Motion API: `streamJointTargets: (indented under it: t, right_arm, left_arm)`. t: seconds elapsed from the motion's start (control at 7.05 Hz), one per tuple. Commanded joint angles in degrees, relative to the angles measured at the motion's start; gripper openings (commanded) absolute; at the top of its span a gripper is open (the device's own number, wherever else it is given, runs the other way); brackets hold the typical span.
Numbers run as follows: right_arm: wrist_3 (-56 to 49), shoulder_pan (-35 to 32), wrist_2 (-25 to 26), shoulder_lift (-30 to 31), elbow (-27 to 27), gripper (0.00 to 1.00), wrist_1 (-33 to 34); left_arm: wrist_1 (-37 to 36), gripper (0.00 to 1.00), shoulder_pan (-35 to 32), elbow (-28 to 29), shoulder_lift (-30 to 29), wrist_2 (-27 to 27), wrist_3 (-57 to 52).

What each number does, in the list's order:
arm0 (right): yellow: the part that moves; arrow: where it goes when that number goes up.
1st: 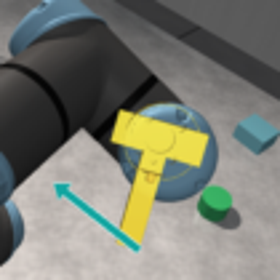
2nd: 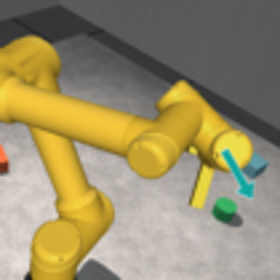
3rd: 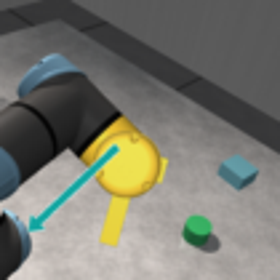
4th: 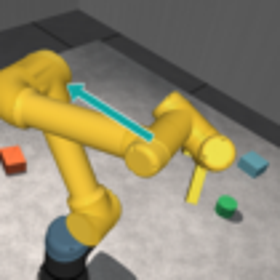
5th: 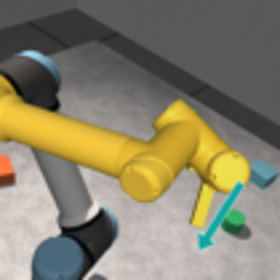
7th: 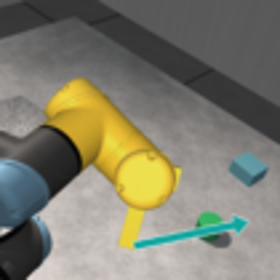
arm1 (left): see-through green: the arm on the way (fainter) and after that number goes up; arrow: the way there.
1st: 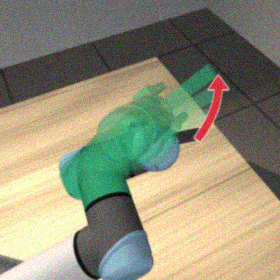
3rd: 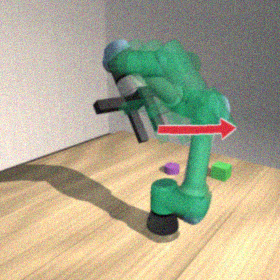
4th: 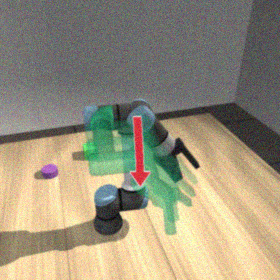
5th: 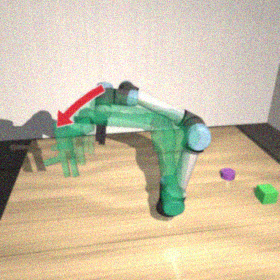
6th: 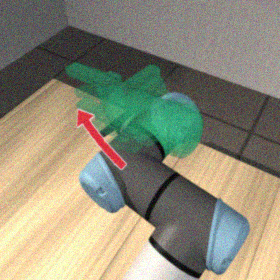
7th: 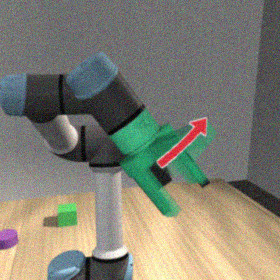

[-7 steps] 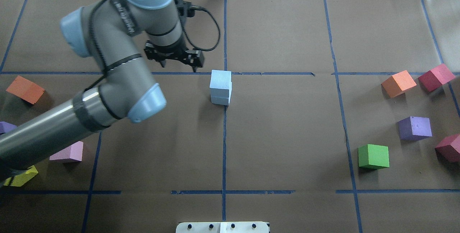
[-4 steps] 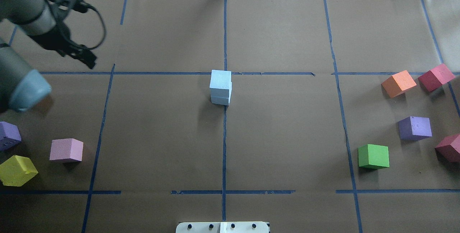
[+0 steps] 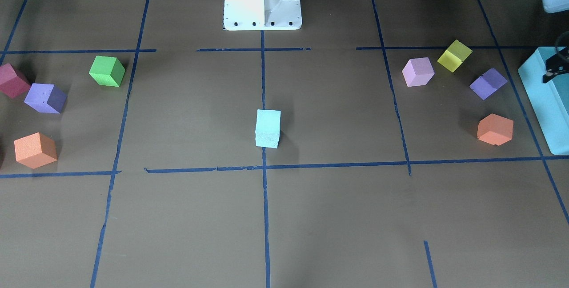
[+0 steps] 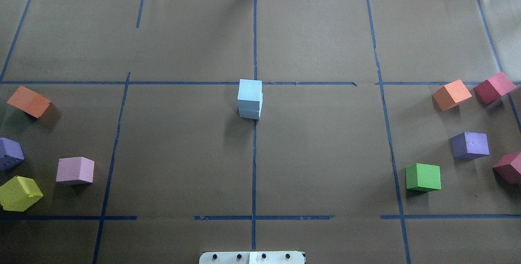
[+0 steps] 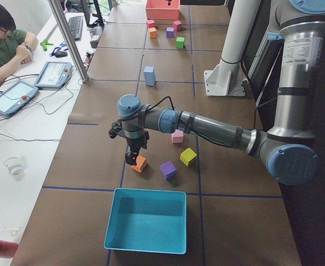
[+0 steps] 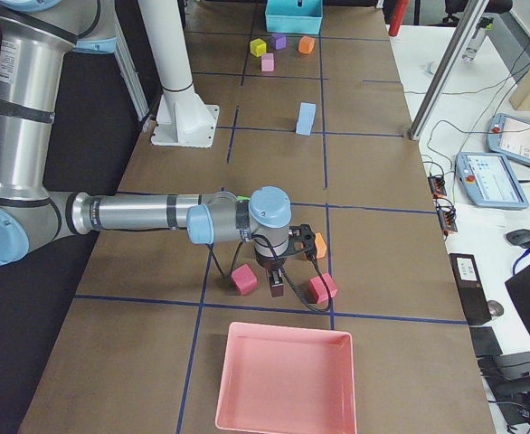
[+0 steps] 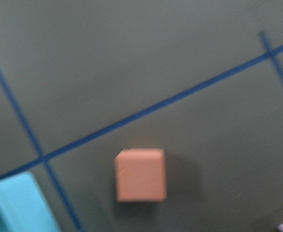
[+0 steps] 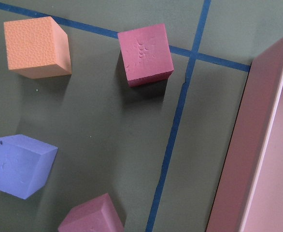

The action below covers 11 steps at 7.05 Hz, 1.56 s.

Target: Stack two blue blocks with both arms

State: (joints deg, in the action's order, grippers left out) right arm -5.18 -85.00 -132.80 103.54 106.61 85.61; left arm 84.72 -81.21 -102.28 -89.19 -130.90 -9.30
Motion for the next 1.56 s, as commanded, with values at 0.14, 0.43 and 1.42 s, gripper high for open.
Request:
streamJointTargets:
  t: [0.14,0.43,1.42]
  right_arm:
    - [-0.01,0.00,-0.36,0.00,-0.09,1.00,0.00]
    - [-0.01,0.00,-1.14,0.00,-0.09,1.00,0.00]
    - [-0.01,0.18,-1.32,0.00,-0.35,1.00,0.00]
  left_arm:
    - [0.09,1.00,-6.05,3.31,3.04,-0.06,-4.06]
    - [0.96,1.00,-6.15,4.97,3.93,-0.14,-4.41]
    - [1.59,1.00,-6.16,6.91,5.16,-0.67,-4.06]
